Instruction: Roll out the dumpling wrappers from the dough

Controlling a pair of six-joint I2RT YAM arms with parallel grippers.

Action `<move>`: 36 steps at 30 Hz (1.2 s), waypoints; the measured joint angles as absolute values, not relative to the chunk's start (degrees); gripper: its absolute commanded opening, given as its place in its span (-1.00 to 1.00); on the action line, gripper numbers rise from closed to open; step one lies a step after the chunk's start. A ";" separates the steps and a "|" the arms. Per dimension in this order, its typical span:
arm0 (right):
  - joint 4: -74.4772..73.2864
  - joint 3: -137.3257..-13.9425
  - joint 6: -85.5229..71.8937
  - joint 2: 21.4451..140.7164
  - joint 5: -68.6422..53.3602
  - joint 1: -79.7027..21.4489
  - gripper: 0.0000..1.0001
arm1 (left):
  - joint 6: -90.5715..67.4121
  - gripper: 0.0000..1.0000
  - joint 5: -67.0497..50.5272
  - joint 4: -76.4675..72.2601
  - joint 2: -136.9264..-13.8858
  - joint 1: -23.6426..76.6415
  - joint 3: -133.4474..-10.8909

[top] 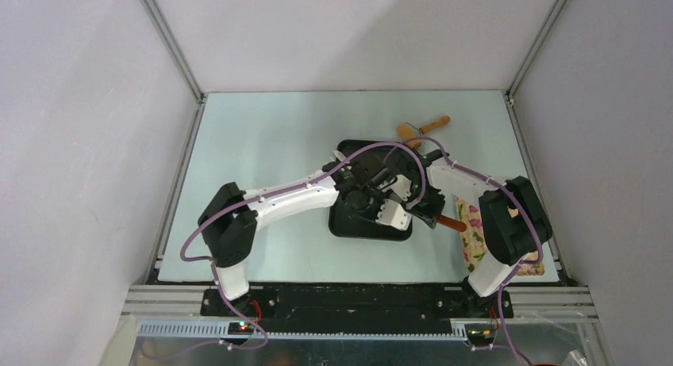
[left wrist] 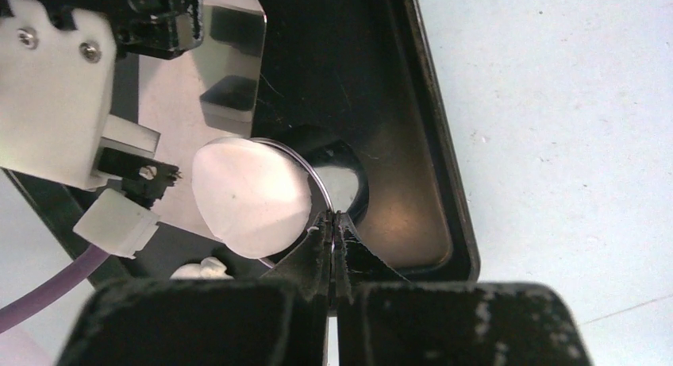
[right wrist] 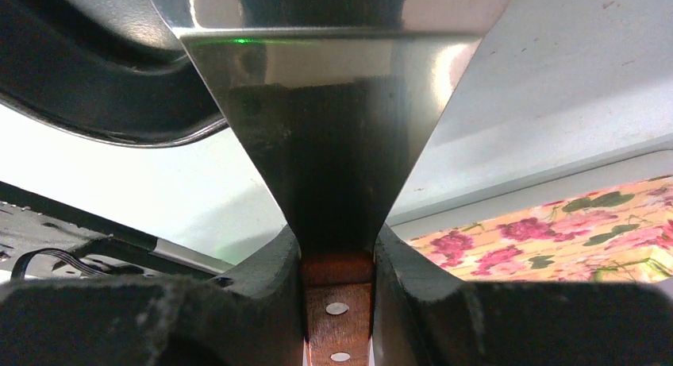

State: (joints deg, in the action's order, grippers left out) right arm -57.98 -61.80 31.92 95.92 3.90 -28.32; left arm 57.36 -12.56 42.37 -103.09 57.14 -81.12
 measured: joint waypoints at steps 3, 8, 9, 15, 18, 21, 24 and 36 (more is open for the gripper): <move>-58.63 -62.54 31.94 96.05 3.90 -29.04 -1.00 | 56.99 -1.00 -13.19 43.57 -103.09 57.14 -81.12; -59.46 -64.03 31.99 96.09 3.46 -30.46 -1.00 | 57.41 -1.00 -14.41 47.00 -103.09 57.14 -81.30; -59.61 -64.18 32.01 96.09 3.38 -30.70 -1.00 | 57.54 -1.00 -14.55 47.75 -103.09 57.14 -81.47; -61.10 -64.38 32.51 96.12 2.59 -32.42 -1.00 | 59.40 -1.00 -16.27 53.78 -103.85 57.12 -87.00; -61.71 -64.38 32.93 96.29 2.57 -33.30 -1.00 | 60.20 -1.00 -17.65 56.64 -104.57 57.14 -91.00; -62.00 -64.40 33.04 96.90 2.55 -33.71 -1.00 | 60.58 -1.00 -18.46 58.87 -105.27 57.12 -93.82; -62.13 -64.40 33.08 97.30 2.33 -33.93 -1.00 | 60.73 -1.00 -18.44 59.90 -105.80 57.12 -94.63; -63.02 -64.97 33.26 97.30 -0.34 -33.91 -1.00 | 61.12 -1.00 -17.52 61.28 -107.26 56.97 -94.63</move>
State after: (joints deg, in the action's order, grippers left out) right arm -63.02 -64.97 33.26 97.30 -0.34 -33.91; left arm 61.12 -17.52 61.28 -107.26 56.97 -94.63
